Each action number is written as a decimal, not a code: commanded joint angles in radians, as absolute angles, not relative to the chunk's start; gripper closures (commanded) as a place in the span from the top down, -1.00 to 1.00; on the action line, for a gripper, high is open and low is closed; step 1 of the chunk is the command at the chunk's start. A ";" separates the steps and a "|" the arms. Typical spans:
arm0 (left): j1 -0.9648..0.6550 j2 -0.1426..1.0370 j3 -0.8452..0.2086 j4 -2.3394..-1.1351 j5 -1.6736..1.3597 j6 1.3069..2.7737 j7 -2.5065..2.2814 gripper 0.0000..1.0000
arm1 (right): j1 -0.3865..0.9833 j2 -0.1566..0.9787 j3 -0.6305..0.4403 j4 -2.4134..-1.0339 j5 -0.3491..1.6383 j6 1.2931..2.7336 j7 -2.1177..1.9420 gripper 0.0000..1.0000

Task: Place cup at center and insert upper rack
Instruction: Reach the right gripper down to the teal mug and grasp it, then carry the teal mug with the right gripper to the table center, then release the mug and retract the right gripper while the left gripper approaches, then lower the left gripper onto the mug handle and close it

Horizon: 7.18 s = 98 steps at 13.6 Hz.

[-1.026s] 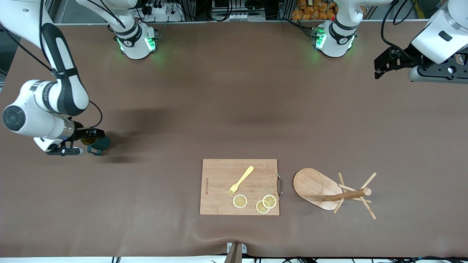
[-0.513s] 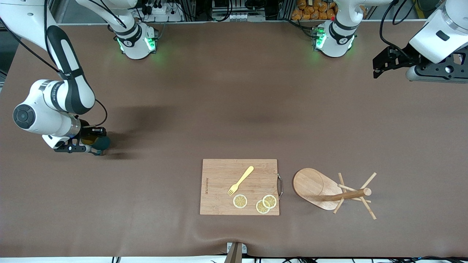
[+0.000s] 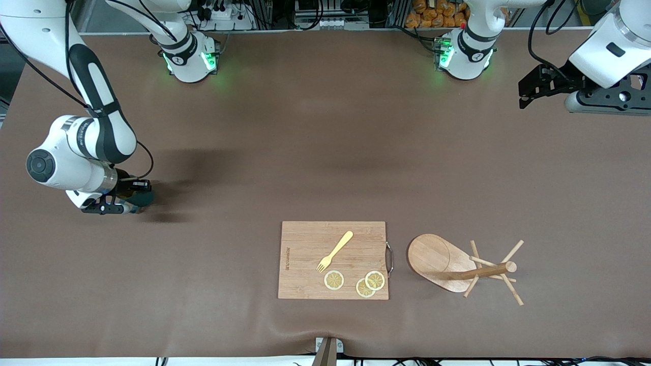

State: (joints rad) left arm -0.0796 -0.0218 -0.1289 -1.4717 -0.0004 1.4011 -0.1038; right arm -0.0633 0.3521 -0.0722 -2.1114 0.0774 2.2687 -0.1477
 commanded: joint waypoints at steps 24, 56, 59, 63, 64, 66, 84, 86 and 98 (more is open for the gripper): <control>-0.095 0.009 -0.133 -1.462 -0.021 1.399 -0.115 1.00 | 0.575 0.253 -0.060 -1.918 0.288 2.040 0.897 -1.00; -0.080 0.011 -0.155 -1.470 -0.031 1.405 -0.117 1.00 | 0.979 0.739 -0.060 -1.509 0.356 2.370 1.944 -0.83; -0.078 0.014 -0.155 -1.468 -0.032 1.413 -0.117 1.00 | 0.977 0.736 -0.061 -1.506 0.353 2.367 1.944 0.61; -0.078 0.015 -0.149 -1.468 -0.034 1.427 -0.117 1.00 | 0.970 0.718 -0.061 -1.490 0.354 2.289 1.944 1.00; -0.078 0.015 -0.149 -1.468 -0.038 1.428 -0.117 1.00 | 0.966 0.712 -0.063 -1.483 0.354 2.266 1.942 1.00; -0.080 0.015 -0.149 -1.465 -0.038 1.434 -0.117 1.00 | 0.950 0.690 -0.064 -1.465 0.356 2.206 1.940 1.00; -0.325 0.118 -0.160 -1.462 -0.037 1.515 -0.464 1.00 | 0.434 0.328 -0.071 -1.319 0.241 1.422 1.034 1.00; -0.395 0.143 -0.160 -1.462 -0.034 1.543 -0.555 1.00 | 0.382 0.313 -0.075 -1.328 0.204 1.417 0.881 1.00; -0.859 0.425 -0.158 -1.460 0.314 1.735 -1.197 1.00 | 0.083 -0.040 -0.078 -1.851 0.052 1.701 0.202 1.00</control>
